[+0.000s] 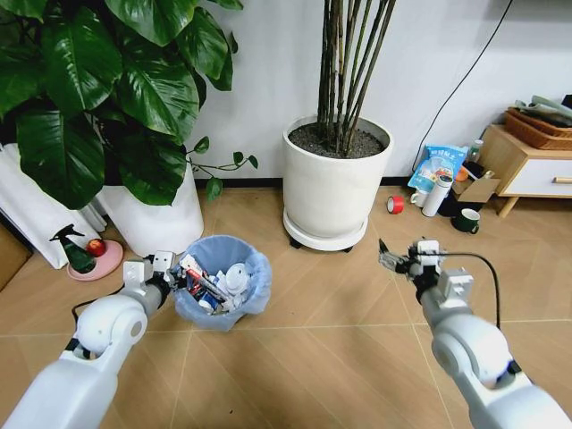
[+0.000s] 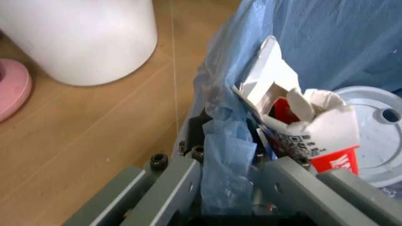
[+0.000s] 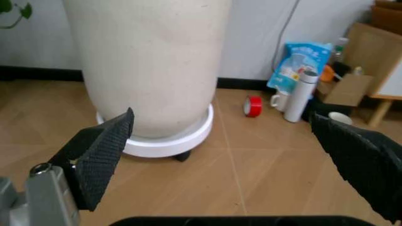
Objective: Pick up the trash bin and place the garbage on the floor into it.
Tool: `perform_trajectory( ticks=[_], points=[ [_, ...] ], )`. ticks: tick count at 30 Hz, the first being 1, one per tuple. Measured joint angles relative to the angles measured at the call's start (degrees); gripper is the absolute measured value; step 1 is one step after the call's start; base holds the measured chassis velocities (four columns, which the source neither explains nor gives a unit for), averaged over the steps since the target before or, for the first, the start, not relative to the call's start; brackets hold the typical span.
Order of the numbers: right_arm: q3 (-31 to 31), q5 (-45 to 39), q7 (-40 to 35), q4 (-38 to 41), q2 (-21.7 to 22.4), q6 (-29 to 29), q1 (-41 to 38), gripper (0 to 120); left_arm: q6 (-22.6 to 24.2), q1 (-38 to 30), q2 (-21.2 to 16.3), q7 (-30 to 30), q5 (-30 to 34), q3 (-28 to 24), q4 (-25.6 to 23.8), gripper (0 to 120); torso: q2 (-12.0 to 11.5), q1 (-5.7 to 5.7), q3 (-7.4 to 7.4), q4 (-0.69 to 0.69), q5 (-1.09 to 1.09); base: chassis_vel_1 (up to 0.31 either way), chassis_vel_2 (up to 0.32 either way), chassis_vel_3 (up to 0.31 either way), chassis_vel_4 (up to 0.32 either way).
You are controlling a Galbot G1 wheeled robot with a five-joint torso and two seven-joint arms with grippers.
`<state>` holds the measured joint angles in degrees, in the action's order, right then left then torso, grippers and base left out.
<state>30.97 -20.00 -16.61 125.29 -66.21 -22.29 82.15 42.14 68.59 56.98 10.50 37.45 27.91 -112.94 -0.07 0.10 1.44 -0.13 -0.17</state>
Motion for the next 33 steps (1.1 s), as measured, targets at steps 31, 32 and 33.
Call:
perform_trajectory(
  ticks=[31,32,33],
  points=[
    [1.8,11.0,1.0,5.9,-9.6,3.7,10.9,100,0.0,6.7,2.5,-1.1,-4.3,0.8,-5.4,0,0.0,0.01,0.01,0.0,0.0,0.014,-0.014,-0.015,0.015],
    [1.6,11.3,1.0,5.9,-9.7,3.8,11.1,100,0.0,7.1,2.6,-1.2,-4.3,0.9,-5.7,0,0.0,0.01,0.01,0.0,-0.01,0.069,-0.097,-0.09,0.096],
    [1.5,11.4,1.0,6.0,-9.7,3.9,11.4,100,0.0,7.5,2.6,-1.3,-4.4,1.1,-5.9,0,0.0,0.01,0.01,0.0,0.0,0.11,-0.097,-0.121,0.123]
  ],
)
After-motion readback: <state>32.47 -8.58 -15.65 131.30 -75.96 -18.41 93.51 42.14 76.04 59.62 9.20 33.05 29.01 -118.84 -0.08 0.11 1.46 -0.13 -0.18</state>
